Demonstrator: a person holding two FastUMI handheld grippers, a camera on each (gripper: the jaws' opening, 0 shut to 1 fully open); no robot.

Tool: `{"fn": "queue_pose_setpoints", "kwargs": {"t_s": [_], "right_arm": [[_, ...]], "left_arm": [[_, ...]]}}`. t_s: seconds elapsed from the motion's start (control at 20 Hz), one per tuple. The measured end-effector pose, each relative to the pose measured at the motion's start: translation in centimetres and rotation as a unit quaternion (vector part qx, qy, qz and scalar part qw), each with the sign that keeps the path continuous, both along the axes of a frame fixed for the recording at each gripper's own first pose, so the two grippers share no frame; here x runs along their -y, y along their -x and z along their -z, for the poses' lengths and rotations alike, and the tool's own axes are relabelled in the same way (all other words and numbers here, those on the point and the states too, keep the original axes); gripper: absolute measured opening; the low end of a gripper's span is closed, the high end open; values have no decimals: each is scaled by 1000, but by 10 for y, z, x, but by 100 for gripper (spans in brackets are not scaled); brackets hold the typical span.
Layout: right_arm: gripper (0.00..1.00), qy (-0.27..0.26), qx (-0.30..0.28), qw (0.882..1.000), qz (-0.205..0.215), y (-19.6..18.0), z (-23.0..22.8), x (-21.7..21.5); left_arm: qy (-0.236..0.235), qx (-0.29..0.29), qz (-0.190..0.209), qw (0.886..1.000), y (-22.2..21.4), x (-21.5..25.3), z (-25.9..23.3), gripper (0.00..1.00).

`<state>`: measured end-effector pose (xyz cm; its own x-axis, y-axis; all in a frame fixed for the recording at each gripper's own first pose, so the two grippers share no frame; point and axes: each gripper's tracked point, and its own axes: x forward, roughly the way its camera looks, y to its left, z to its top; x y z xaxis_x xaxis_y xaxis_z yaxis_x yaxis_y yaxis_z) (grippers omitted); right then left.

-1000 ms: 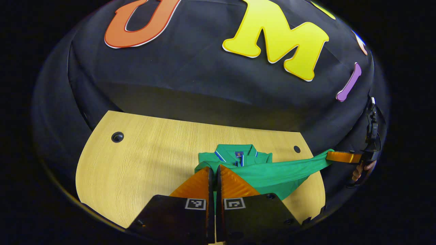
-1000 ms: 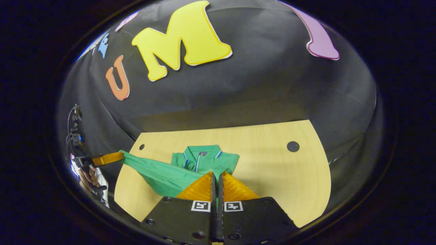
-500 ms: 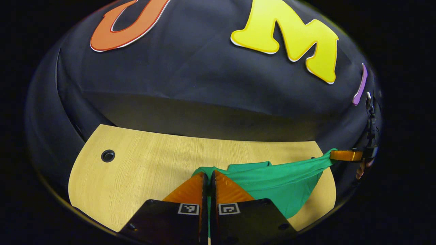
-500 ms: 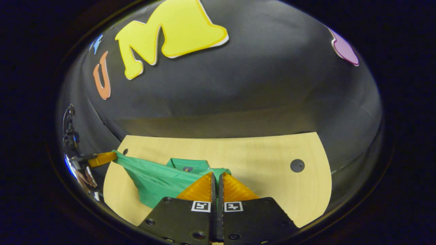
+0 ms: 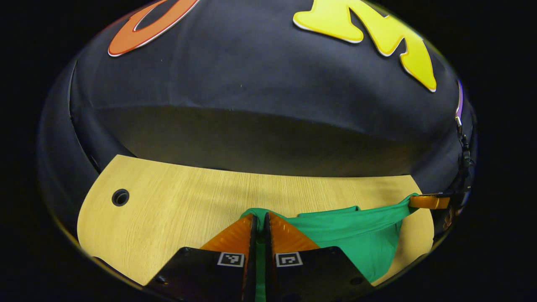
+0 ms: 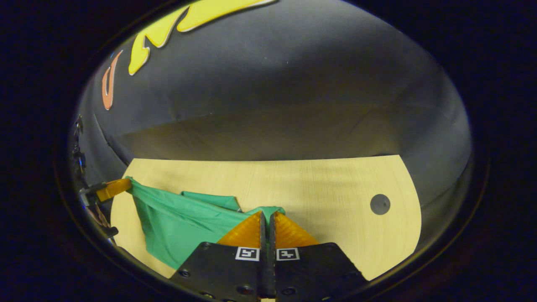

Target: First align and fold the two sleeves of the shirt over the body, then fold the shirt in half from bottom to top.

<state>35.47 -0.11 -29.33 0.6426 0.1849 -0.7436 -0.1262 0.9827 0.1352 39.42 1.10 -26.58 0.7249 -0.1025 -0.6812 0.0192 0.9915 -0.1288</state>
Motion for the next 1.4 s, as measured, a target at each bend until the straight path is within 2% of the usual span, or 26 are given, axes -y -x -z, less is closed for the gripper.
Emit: {"fn": "queue_pose_setpoints", "kwargs": {"t_s": [0.1,0.2,0.3,0.35,0.4,0.45,0.55,0.7,0.85,1.1,1.3,1.4], "right_arm": [[1,12,-1,1000,-2,0,11,-2],[11,23,4,1000,-1,6,15,-3],[52,31,31,999,-1,14,4,-4],[72,40,47,998,-2,18,-2,-2],[71,46,59,997,-4,24,-11,-3],[83,52,71,996,-2,34,-22,-3],[93,50,99,994,11,51,-54,-6],[95,39,153,987,39,81,-113,-7],[94,33,200,978,50,127,-169,-10],[94,41,301,951,58,228,-264,-18],[94,51,350,932,74,305,-296,-22],[95,54,359,928,86,332,-299,-20]], "left_arm": [[-11,-12,-11,1000,2,-5,11,22],[-11,-17,-26,999,4,-9,13,61],[-9,-12,-44,999,10,-16,4,100],[-8,-4,-51,999,12,-19,-5,100],[-11,5,-54,998,16,-23,-16,100],[-17,17,-54,998,18,-25,-27,100],[-30,46,-48,997,23,-27,-55,100],[-33,91,-24,995,42,-15,-102,100],[-48,137,1,989,73,2,-157,100],[-47,225,26,973,147,37,-245,100],[-45,256,42,965,222,56,-288,100],[-55,266,47,961,252,62,-297,100]]}}
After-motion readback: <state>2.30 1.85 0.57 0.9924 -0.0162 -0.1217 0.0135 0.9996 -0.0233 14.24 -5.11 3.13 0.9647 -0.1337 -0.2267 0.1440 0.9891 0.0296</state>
